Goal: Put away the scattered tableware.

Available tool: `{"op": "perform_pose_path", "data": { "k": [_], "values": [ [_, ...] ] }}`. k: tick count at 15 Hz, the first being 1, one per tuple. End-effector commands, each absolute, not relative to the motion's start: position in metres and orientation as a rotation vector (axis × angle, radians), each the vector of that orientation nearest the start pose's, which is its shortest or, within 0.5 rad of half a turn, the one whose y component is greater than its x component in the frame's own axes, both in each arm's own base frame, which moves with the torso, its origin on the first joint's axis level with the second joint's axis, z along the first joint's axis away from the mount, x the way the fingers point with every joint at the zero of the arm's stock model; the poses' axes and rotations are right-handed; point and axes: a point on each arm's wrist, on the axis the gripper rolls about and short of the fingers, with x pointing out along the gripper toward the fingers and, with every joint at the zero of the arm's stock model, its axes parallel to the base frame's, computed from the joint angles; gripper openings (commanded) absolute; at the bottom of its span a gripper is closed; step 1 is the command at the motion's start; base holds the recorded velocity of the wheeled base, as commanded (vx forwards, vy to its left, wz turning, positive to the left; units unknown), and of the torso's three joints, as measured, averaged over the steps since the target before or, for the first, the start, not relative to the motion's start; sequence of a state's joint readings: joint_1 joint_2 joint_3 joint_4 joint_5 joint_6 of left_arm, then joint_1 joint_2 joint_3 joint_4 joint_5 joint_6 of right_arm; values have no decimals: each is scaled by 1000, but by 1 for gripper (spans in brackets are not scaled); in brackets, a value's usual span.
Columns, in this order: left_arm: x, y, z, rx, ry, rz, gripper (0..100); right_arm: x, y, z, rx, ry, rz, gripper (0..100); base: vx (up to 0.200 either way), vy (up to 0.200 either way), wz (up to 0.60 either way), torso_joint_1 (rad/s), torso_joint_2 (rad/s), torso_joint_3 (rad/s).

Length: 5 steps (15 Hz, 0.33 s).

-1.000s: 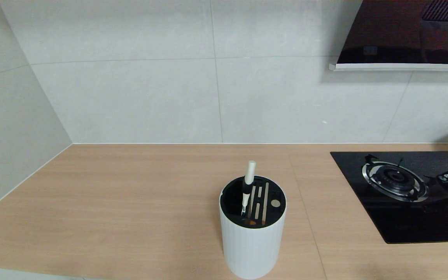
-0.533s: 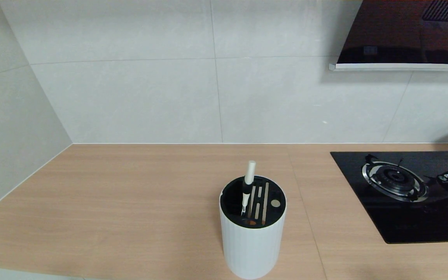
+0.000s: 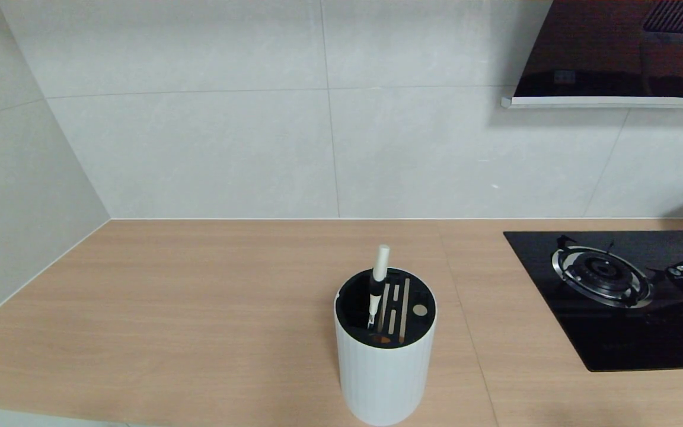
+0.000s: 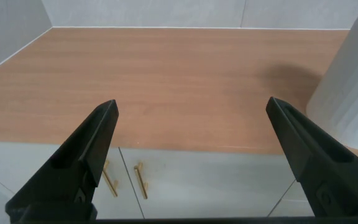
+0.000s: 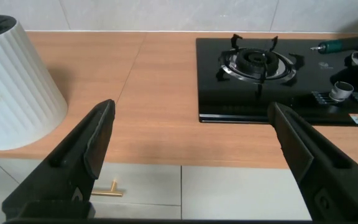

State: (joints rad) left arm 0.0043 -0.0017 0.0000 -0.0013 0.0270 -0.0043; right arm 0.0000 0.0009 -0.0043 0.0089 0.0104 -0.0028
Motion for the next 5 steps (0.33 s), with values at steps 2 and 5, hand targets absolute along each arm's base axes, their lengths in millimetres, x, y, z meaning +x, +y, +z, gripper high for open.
{"op": "perform_pose_path", "data": {
  "k": [2, 5],
  "values": [
    [-23, 1, 76, -5, -2, 32, 100, -23, 0, 76, -3, 6, 12, 100, 0, 0, 0, 0, 0, 0],
    [-23, 1, 76, -5, -2, 32, 100, -23, 0, 76, -3, 6, 11, 100, 0, 0, 0, 0, 0, 0]
  ]
}}
